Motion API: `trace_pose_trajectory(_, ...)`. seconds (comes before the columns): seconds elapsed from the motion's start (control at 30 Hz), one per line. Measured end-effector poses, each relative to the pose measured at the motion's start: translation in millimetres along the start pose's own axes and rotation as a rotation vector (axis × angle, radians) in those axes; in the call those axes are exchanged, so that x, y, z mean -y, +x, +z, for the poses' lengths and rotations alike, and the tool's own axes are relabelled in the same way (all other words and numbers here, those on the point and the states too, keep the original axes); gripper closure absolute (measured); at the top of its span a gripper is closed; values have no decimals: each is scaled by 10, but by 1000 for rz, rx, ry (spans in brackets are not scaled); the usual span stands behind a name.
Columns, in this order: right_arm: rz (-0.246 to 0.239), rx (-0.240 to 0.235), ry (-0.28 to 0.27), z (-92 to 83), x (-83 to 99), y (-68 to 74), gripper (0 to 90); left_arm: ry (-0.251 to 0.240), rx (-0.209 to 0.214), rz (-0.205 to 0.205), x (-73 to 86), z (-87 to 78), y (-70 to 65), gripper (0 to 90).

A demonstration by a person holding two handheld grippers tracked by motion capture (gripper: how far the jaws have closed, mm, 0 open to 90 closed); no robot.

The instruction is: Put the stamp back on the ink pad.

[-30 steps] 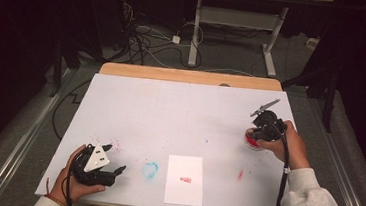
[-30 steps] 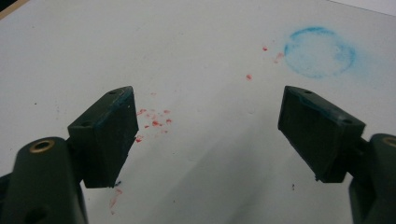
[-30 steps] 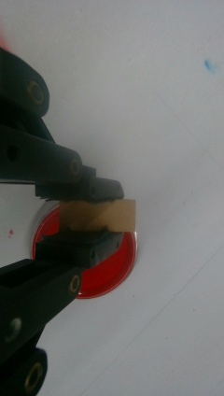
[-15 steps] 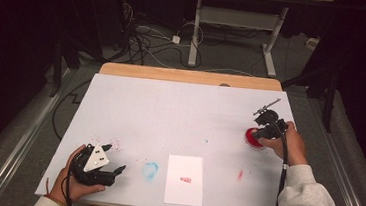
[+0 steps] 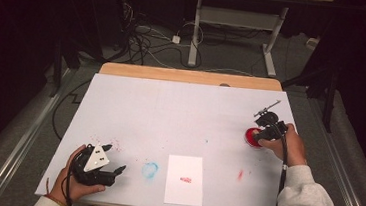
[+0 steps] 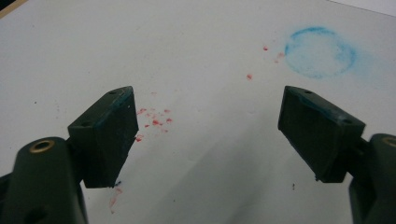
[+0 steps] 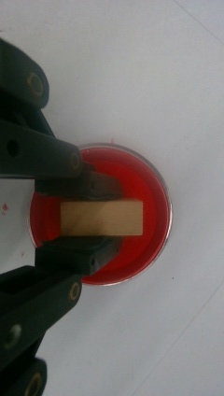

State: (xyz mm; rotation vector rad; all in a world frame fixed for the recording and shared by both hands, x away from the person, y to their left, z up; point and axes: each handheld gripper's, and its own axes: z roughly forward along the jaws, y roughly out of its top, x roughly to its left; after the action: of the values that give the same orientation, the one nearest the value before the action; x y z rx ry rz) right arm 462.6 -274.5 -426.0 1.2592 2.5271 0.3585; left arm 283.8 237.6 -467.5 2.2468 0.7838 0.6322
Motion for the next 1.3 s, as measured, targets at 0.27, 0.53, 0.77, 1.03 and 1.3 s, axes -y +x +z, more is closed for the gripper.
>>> trace_pose_trajectory(0.27,25,12,-69,-129,35,-12,594,2,4,0,-3,9,-4,196)
trace_pose_trajectory(0.53,23,29,-200,-301,54,59,539,5,0,3,-4,7,-6,196)
trace_pose_trajectory(0.77,24,12,-329,-414,87,142,492,6,-1,5,-4,5,-5,196)
trace_pose_trajectory(1.03,28,-1,-434,-459,119,262,386,4,-3,5,-7,-1,-6,196)
trace_pose_trajectory(1.3,55,11,-515,-492,152,320,270,4,-5,5,-4,-6,-6,196)
